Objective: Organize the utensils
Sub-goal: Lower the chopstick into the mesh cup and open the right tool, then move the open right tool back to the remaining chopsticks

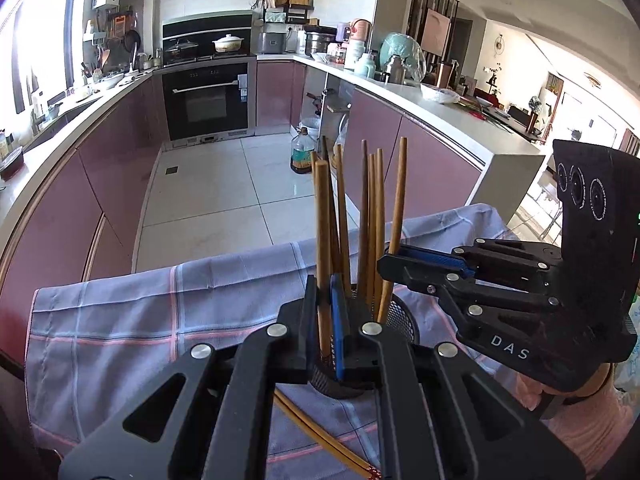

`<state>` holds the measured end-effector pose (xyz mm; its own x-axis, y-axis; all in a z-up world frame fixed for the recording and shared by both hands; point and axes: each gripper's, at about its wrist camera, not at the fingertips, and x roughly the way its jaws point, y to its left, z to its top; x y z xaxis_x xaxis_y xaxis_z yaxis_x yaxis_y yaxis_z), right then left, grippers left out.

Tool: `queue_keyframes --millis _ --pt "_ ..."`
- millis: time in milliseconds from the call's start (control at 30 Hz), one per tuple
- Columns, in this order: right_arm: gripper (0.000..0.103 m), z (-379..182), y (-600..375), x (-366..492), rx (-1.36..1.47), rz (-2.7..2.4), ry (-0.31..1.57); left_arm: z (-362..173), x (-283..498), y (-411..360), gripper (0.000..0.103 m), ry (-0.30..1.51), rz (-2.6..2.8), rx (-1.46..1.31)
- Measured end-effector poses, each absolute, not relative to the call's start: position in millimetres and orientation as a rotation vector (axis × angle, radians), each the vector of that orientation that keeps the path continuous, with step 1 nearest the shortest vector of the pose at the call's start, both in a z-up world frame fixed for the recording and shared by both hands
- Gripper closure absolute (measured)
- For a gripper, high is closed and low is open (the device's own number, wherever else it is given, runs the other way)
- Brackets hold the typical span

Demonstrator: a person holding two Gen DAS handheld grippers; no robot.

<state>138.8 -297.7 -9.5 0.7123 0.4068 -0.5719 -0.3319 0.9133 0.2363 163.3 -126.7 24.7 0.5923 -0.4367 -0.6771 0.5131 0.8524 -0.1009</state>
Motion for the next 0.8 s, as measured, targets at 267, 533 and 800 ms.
queue_keyframes --millis 267,533,800 --pt "0.095 -14 -298 145 0.129 0.383 0.678 9 185 -123 0.092 0.787 -0.539 0.079" --pt "0.079 -18 -300 142 0.136 0.357 0.671 -3 190 -118 0.079 0.779 -0.514 0.058" --pt "0.076 -18 -300 129 0.120 0.334 0.650 -15 180 -105 0.068 0.742 -0.489 0.044"
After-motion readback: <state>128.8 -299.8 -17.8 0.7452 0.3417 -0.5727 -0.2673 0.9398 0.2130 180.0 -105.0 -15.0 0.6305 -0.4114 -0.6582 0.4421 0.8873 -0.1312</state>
